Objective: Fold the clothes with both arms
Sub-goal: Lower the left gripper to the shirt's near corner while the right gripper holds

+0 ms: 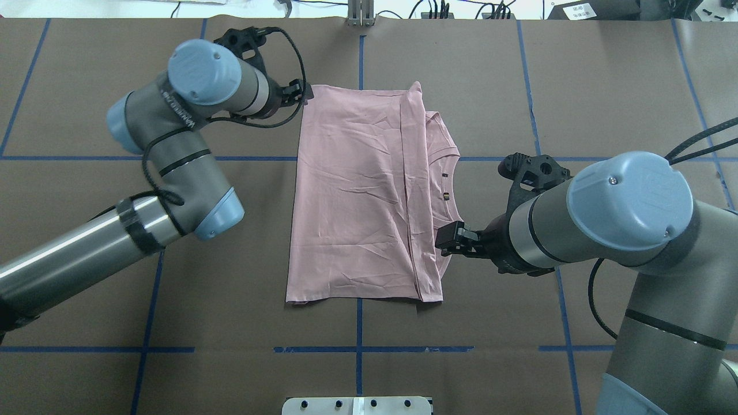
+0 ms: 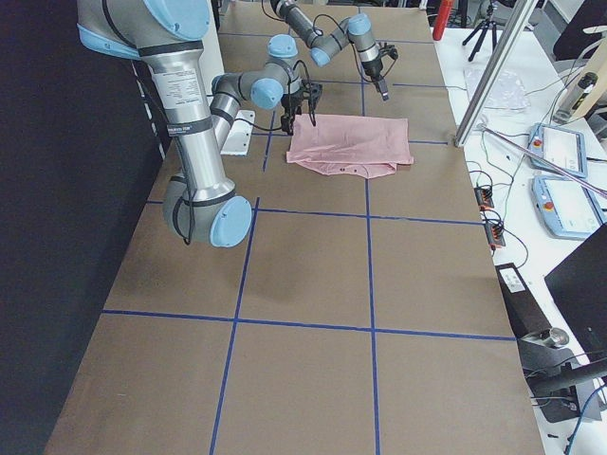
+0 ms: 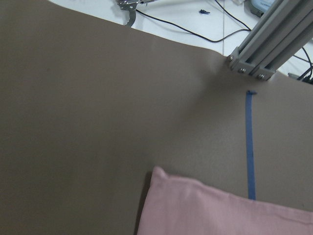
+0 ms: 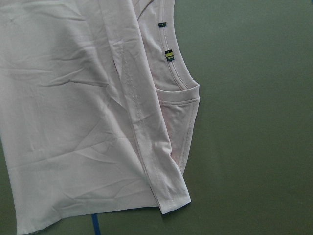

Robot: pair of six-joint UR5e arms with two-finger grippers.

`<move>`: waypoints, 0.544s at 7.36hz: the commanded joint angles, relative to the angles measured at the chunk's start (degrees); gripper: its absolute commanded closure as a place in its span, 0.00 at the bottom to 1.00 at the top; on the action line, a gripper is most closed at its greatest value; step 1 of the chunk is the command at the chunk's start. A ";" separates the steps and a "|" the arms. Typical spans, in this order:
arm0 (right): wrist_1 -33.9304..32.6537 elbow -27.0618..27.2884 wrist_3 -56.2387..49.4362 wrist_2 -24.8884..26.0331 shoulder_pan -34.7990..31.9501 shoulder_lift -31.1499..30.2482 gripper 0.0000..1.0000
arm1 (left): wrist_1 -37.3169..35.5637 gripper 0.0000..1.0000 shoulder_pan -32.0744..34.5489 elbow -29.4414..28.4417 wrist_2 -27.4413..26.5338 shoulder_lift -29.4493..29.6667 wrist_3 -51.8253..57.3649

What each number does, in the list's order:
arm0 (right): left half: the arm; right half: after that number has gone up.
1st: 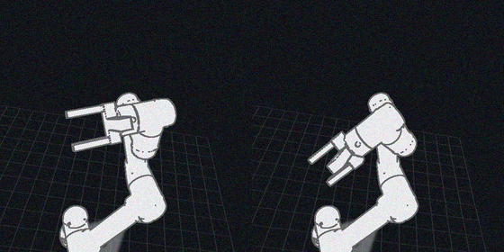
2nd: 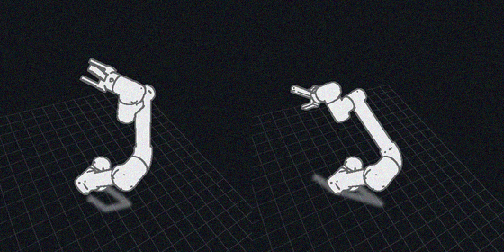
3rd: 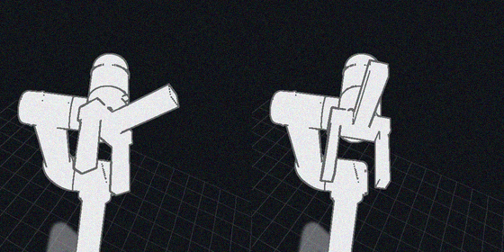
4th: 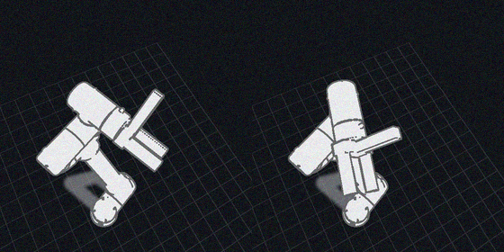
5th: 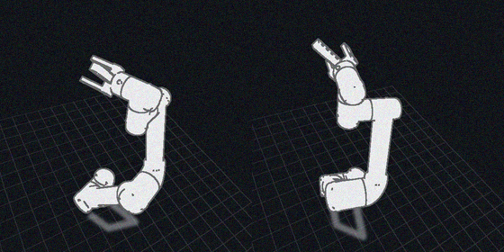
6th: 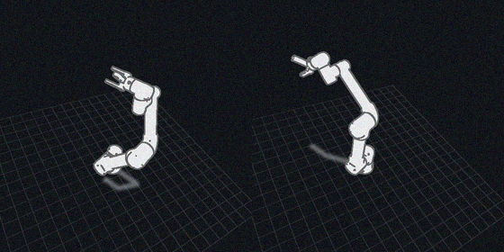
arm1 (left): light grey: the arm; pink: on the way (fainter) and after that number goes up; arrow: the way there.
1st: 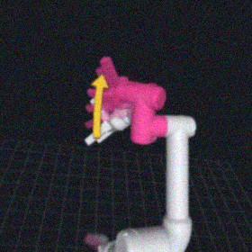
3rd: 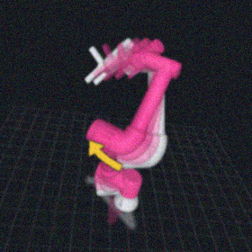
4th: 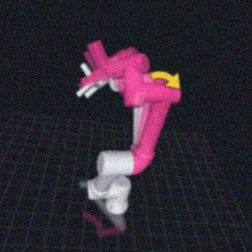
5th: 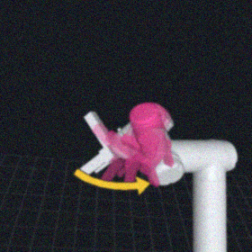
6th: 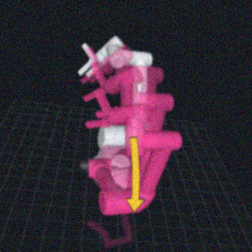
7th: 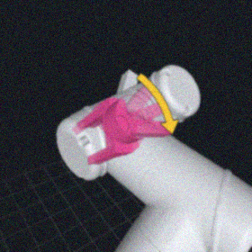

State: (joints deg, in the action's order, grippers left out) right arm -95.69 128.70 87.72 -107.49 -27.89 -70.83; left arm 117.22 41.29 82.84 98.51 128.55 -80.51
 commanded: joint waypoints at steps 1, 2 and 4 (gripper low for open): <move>0.07 -0.11 -0.09 0.00 0.12 -0.01 0.00 | -9.67 0.00 -5.31 16.85 0.10 -9.52 -4.83; 0.07 -0.11 -0.18 0.00 0.12 0.08 0.00 | -16.69 0.00 -9.60 19.70 -1.81 -9.89 -6.92; -0.02 -0.20 -0.18 0.00 0.12 -0.01 0.00 | -21.06 0.00 -17.17 21.14 -4.98 -9.98 -17.02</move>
State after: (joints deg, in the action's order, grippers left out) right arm -95.64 128.56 87.55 -107.49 -27.78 -70.81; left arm 99.27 28.82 102.81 95.24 118.88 -92.48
